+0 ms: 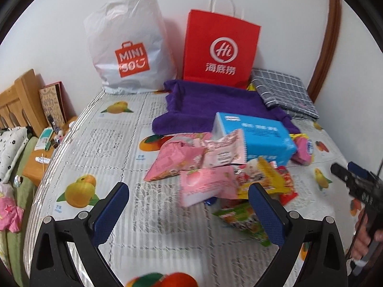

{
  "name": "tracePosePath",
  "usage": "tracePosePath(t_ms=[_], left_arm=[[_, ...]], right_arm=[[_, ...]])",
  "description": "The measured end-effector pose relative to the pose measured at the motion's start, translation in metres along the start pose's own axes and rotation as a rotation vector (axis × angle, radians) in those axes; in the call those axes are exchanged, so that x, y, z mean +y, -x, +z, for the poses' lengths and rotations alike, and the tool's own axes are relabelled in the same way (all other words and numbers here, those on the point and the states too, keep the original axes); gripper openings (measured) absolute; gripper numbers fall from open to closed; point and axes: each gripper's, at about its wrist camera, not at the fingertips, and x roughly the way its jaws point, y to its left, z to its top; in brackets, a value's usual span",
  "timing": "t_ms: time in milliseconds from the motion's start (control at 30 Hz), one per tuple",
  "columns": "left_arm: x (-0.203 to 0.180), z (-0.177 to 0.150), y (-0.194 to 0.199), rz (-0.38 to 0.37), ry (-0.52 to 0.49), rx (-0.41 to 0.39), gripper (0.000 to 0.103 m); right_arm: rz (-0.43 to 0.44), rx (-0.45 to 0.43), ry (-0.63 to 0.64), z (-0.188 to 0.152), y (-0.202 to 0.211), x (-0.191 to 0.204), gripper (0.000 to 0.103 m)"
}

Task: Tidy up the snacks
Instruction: 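Grasp the pink-and-yellow chip bag with the right tool while the left tool approaches pink packets, then grasp the pink silver-topped packet with the left tool while the right tool lifts the chip bag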

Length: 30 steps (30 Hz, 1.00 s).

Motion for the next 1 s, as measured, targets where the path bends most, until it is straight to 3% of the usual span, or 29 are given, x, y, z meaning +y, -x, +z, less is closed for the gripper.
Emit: tracePosePath(t_ms=[133,300,467,633,867,1000], left_arm=[[0.013,0.002,-0.011,0.0,0.022,0.004,0.1],[0.027,0.01,-0.023,-0.007,0.063,0.011,0.1],[0.035,0.02,-0.034,-0.009,0.085,0.017,0.1],[0.042,0.022,-0.038,-0.021,0.098,0.02,0.1],[0.042,0.019,-0.04,-0.02,0.091,0.023,0.1],[0.041,0.015,-0.042,-0.027,0.089,0.037,0.1]], right_arm=[[-0.037,0.027,-0.031,0.02,-0.032,-0.008,0.09],[0.013,0.054,-0.104,0.043,-0.057,-0.018,0.087],[0.0,0.114,-0.088,0.059,-0.094,-0.012,0.081],[0.009,0.211,-0.05,0.051,-0.127,-0.008,0.069],[-0.026,0.181,0.049,0.032,-0.124,0.002,0.068],[-0.04,0.15,0.085,0.025,-0.115,0.003,0.061]])
